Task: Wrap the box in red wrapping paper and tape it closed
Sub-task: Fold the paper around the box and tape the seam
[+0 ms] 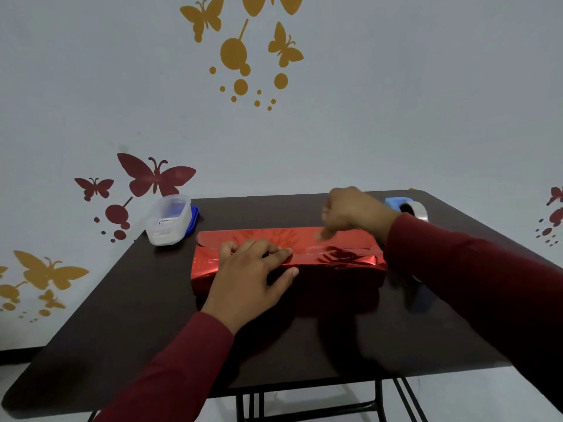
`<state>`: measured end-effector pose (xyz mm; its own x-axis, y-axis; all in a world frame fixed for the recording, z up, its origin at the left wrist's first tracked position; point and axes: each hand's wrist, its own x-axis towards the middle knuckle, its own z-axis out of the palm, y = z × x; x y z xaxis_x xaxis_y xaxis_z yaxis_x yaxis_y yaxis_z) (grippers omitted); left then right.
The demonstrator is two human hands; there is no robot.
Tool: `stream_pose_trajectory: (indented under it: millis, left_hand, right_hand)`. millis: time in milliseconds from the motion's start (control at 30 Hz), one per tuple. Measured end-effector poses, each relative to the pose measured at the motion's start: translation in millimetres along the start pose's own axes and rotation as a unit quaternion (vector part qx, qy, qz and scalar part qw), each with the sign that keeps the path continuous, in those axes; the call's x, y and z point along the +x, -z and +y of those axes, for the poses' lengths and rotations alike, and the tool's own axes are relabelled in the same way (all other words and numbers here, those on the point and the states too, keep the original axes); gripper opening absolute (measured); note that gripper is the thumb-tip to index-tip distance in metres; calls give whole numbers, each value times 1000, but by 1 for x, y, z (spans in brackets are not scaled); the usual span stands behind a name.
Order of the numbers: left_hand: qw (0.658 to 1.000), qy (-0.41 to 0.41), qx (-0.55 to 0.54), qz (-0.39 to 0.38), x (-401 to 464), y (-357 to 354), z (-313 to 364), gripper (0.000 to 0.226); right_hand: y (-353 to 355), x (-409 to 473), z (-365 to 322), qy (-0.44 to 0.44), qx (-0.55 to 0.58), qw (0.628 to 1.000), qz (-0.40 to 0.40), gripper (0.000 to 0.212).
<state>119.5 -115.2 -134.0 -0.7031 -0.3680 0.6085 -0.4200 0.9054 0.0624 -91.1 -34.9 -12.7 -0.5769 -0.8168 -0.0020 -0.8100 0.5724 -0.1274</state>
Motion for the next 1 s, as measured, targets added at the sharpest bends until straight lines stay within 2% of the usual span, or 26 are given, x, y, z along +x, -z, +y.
stream_pose_trajectory:
  millis: [100,200,333,367,467,567,667,733,800,867,1000]
  left_hand:
    - [1000,-1,-6,3,-1,0,0,49]
    - [1000,-5,-7,10,0,0,0,49]
    - [1000,-3,4,13,0,-2,-1,50]
    - [1000,-3,4,13,0,-2,-1,49]
    - [1000,-1,4,5,-1,-1,0,50]
    - [1000,0,10,-3,-1,1,1,51]
    - [1000,5,9,-3,0,1,1,51]
    - [1000,6,7,-7,0,1,0,51]
    - [1000,9,10,-13,0,2,1,51]
    - [1000,7,12,-19,1,4,1,53]
    - [999,14,-2,-44,2,9,1,57]
  right_hand:
    - [-18,-3,-1,14,12,1000,-25,38]
    - [-16,-4,19,-31,-24,999,-15,40]
    - [-9,-10,20,-30,-6,997,65,22]
    - [-14,-10,13,-15,19,997,72,24]
    - [-31,-12,-7,9,61,998,26,35]
    - [-26,-18,3,-26,21,999,19,35]
    - [-20,-24,12,-33,-15,996,82,21]
    - [-25,-27,6,-5,28,994,109,15]
    - [-32,-30,1,17,84,994,71,26]
    - [-32,-33,6,7,71,996,47,29]
    - [-17,-42,41,-16,35,994,105,9]
